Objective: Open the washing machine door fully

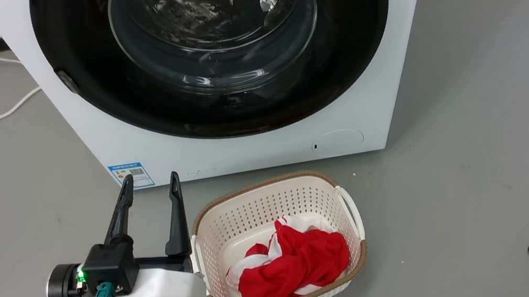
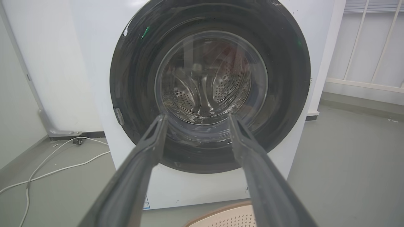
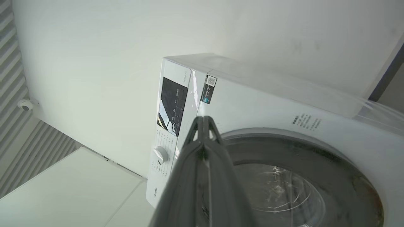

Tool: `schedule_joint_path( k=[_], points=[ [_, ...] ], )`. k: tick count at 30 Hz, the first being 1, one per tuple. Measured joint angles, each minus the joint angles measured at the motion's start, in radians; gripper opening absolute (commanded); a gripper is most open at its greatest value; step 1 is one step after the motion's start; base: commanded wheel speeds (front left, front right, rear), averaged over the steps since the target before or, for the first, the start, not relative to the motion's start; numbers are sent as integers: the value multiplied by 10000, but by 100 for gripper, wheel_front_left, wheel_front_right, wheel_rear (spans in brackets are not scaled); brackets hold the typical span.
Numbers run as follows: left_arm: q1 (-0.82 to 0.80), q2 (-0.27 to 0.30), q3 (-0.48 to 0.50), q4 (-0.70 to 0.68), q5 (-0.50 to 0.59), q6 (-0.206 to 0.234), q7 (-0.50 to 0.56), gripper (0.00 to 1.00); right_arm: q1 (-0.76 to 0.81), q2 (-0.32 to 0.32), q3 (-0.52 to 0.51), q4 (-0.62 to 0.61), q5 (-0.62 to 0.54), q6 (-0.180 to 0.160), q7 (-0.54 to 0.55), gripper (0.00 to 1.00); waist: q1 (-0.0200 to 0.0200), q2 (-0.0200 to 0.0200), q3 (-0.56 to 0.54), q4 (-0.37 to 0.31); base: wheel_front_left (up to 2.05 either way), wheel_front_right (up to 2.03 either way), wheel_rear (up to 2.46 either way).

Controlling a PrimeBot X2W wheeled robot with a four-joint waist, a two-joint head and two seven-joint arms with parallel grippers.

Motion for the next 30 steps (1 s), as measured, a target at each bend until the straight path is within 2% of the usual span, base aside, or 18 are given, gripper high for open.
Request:
schedule_joint_path(
  k=[4, 8, 15, 16, 22, 30],
  points=[
    [-201, -4, 19, -109, 0, 0, 0, 100, -1409, -460, -203, 426, 148, 0, 573, 0, 0, 0, 321, 41, 0, 0, 0],
    [-426, -12, -15, -194, 2, 0, 0, 100, -2939, -1208, -221, 1530, -146, 0, 1369, 0, 0, 0, 672, 114, 0, 0, 0],
    [-987, -15, -249, -247, 31, -12, -2, 100, -5927, -2201, -42, 4240, -1020, 0, 2895, 0, 0, 0, 1299, 334, 0, 0, 0],
    [-1113, -21, -328, -253, 36, -15, 0, 100, -6725, -2343, 138, 4930, -1312, 2, 3507, 0, 1, 0, 1461, 409, 0, 0, 0],
    [-1423, -19, -408, -313, 88, -15, 0, 100, -8744, -2520, 767, 6872, -2539, 0, 5158, 0, 1, 0, 1885, 589, 0, 0, 0],
    [-1672, -23, -466, -405, 86, -13, -2, 100, -10781, -2378, 1377, 8907, -4286, 0, 6642, 0, 0, 0, 2520, 741, 0, 0, 0]
  ],
)
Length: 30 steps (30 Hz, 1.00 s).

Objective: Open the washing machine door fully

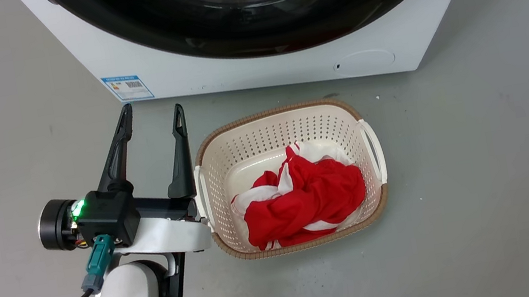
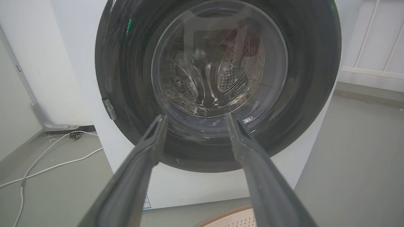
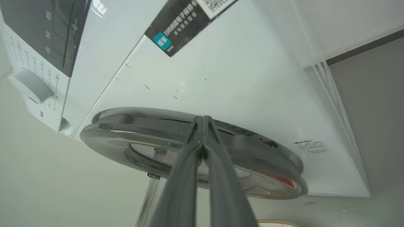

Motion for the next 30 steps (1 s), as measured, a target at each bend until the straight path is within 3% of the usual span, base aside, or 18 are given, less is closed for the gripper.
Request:
schedule_joint_path(
  k=[15, 22, 30],
  points=[
    [-456, -2, -259, -174, -102, 130, 2, 100, -1513, 508, 121, 1471, -1570, 2, 997, 0, 0, 0, 1062, 249, 0, 0, 0],
    [-607, -2, -351, -207, -176, 205, 2, 100, -1861, 558, -119, 1755, -1797, 0, 1103, 0, 0, 0, 1394, 332, 0, 0, 0],
    [-768, -2, -454, -178, -176, 222, 2, 100, -2107, 637, -328, 1820, -1710, 0, 1973, 0, 0, 0, 1673, 357, 0, 0, 0]
  ],
)
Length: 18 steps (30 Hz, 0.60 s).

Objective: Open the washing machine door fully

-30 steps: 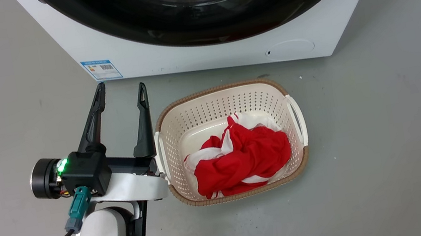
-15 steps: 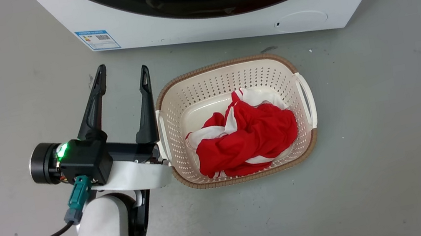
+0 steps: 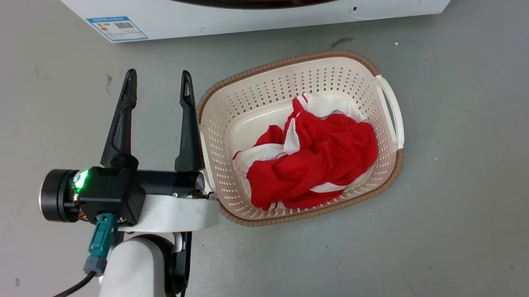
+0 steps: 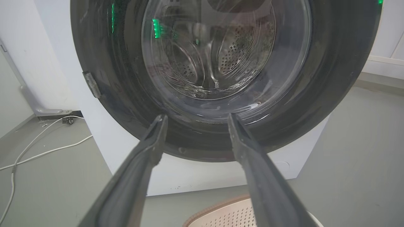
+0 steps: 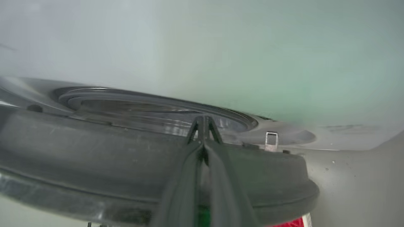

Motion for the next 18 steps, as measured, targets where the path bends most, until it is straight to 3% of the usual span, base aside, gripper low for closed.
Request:
schedule_joint_path(
  k=[18],
  points=[
    [-45, 0, -2, 293, -4, 31, 0, 100, 758, 240, -531, -529, 895, -2, 2694, 0, 0, 0, -364, -185, 0, 0, 0]
  ],
)
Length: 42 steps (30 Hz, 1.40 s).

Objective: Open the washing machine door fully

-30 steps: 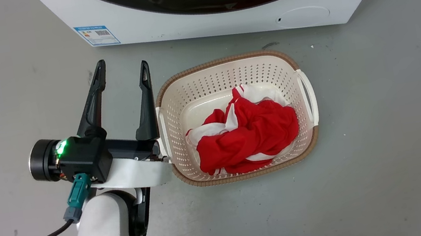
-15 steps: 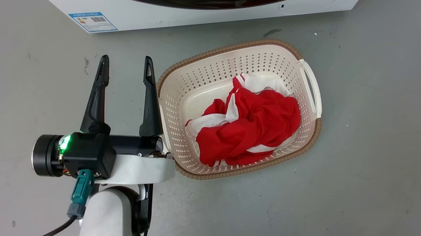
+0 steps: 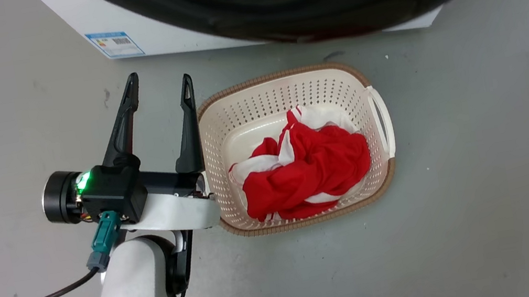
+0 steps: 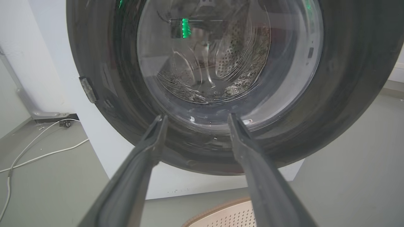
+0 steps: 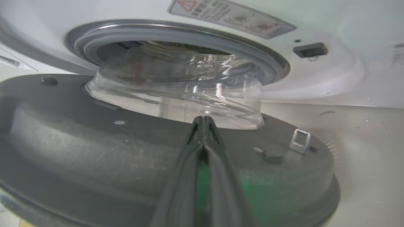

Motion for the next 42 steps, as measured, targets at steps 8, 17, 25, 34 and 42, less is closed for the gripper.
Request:
schedule_joint_path(
  k=[8, 17, 25, 34, 42],
  points=[
    [519, -4, -15, 334, 17, -79, 0, 100, 1669, 606, -90, -466, 554, 2, 917, 0, -1, 0, -1108, -72, 0, 0, 0],
    [1421, 8, 169, 579, 96, -255, 0, 100, 3617, 1200, -82, -1411, 1053, 2, 1638, 0, -2, 0, -2565, -97, 0, 0, 0],
    [2101, 17, 234, 717, 165, -359, 0, 100, 5325, 1760, 211, -2625, 1459, 2, 2038, 0, -2, 0, -3550, -41, 0, 0, 0],
    [2394, 12, 259, 782, 142, -428, 0, 100, 6967, 1883, 1279, -3916, 2901, 2, 2299, 0, -2, 0, -4147, 91, 0, 0, 0],
    [2527, 13, 272, 798, 117, -433, 0, 100, 7773, 1923, 2938, -4504, 4443, 2, 1484, 0, -2, 0, -4311, 161, 0, 0, 0]
  ],
)
